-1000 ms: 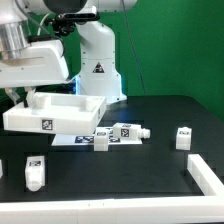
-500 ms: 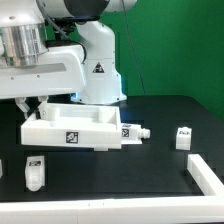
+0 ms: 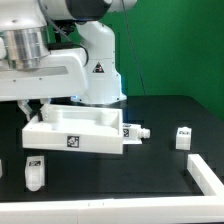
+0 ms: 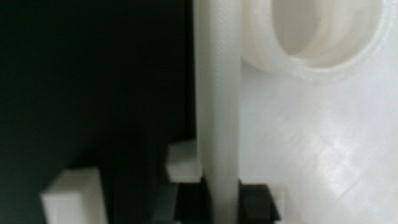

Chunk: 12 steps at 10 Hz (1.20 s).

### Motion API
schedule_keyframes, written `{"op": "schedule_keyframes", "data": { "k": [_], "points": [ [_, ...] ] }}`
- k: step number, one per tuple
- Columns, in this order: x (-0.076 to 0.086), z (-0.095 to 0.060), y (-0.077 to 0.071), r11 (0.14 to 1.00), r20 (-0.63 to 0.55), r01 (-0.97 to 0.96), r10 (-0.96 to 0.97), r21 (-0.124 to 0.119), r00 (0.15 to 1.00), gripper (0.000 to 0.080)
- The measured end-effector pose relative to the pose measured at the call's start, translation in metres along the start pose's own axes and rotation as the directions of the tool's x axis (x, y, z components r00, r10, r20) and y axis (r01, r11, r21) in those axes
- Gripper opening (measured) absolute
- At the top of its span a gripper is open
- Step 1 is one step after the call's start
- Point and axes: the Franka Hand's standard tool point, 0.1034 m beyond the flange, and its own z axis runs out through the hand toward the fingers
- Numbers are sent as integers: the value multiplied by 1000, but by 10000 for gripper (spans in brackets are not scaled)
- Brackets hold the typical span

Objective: Assemble one leg

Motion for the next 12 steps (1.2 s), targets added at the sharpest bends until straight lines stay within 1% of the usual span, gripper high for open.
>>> {"op": "schedule_keyframes", "data": {
  "k": [1,2,3,5,9,10,12],
  "points": [
    [22,3,-23,1000,-14,22,-22,1,1000,55],
    [45,13,-44,1000,-65,22,-23,-17,998,55],
    [52,24,-61,999,-85,48,-49,-23,995,55],
    [49,24,-54,999,-75,44,-45,-22,996,55],
    [47,29,-56,999,-67,46,-47,-22,997,55],
    [48,38,-64,999,-70,35,-37,-27,997,55],
    [56,51,-95,999,-76,18,-21,-33,997,55]
  ]
}}
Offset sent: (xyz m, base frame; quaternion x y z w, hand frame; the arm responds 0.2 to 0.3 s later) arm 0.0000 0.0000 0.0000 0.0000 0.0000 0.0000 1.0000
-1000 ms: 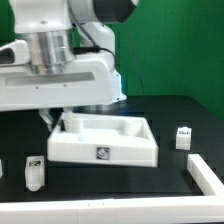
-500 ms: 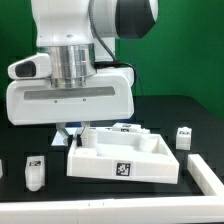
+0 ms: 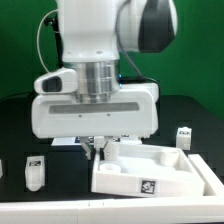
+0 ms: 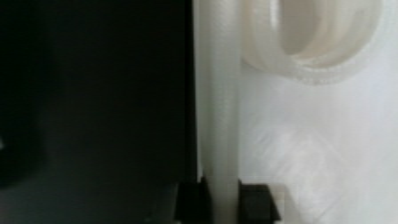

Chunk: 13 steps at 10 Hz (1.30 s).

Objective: Assemble one leg

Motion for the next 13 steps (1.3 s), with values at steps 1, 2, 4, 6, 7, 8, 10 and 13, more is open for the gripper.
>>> {"op": "schedule_keyframes", "data": {
  "k": [1,2,4,6,7,8,10,13],
  "points": [
    [1,8,-9,1000,-2,15,-15,-5,1000,55],
    [3,13,-10,1000,-3,17,-17,-11,1000,55],
    [14,20,-10,999,-21,26,-27,-40,999,55],
    [14,22,-9,999,-29,30,-31,-43,999,55],
    [14,22,-9,999,-29,30,-31,-43,999,55],
    [14,23,-9,999,-28,29,-31,-43,999,252],
    [14,23,-9,999,-28,29,-30,-43,999,392],
    [-8,-1,-9,999,-15,44,-45,-26,999,622]
  ]
}}
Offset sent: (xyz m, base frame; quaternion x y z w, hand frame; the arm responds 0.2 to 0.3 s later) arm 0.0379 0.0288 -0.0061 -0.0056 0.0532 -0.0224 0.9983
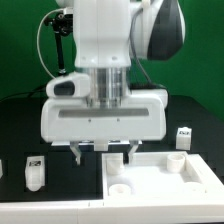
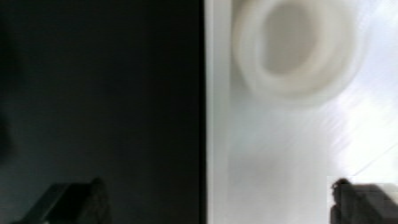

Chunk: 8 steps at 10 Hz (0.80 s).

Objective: Assemble one leg

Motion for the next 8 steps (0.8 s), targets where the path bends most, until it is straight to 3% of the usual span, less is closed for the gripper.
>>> {"op": "schedule_keyframes", "data": {
  "k": [1,3,6,7,8],
  "points": [
    [-15,-7,-3,1000,10,-19,19,7,1000,644],
    [-12,-14,-6,999,4,-50,50,12,999,648],
    [-13,-12,-6,999,6,-47,47,10,999,649],
    [-16,-12,-6,999,14,-48,48,12,999,649],
    [-29,-14,-7,998,64,-53,51,23,997,649]
  ]
}}
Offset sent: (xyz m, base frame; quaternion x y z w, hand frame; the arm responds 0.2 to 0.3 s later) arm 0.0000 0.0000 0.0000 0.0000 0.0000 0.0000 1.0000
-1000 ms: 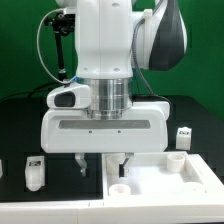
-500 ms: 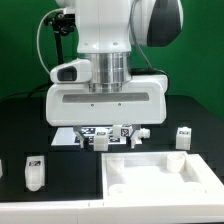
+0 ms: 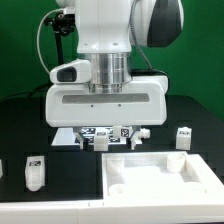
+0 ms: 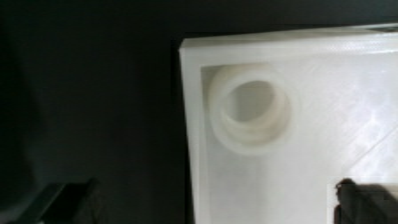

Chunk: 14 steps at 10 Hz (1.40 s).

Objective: Assemble one leg

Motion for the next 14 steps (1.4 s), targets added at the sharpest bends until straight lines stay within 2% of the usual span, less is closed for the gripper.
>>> {"op": "schedule_keyframes", "data": {
  "k": [1,3,4,5,7,8,11,13,14],
  "points": [
    [-14,-3,-1,1000,26,2,-2,8,1000,649],
    [-53,-4,0,1000,16,-6,6,5,1000,649],
    [-64,-2,-3,1000,79,-22,21,15,997,649],
    [-64,-3,-5,999,173,-28,22,31,985,649],
    [-60,-2,-7,999,258,-32,21,39,966,649],
    [-70,-1,-7,999,347,-28,11,44,938,649],
    [-89,6,11,1000,622,3,-7,7,783,649],
    [-95,8,12,1000,719,8,-6,1,695,649],
    [-91,11,12,1000,729,9,-5,-2,684,649]
  ]
}}
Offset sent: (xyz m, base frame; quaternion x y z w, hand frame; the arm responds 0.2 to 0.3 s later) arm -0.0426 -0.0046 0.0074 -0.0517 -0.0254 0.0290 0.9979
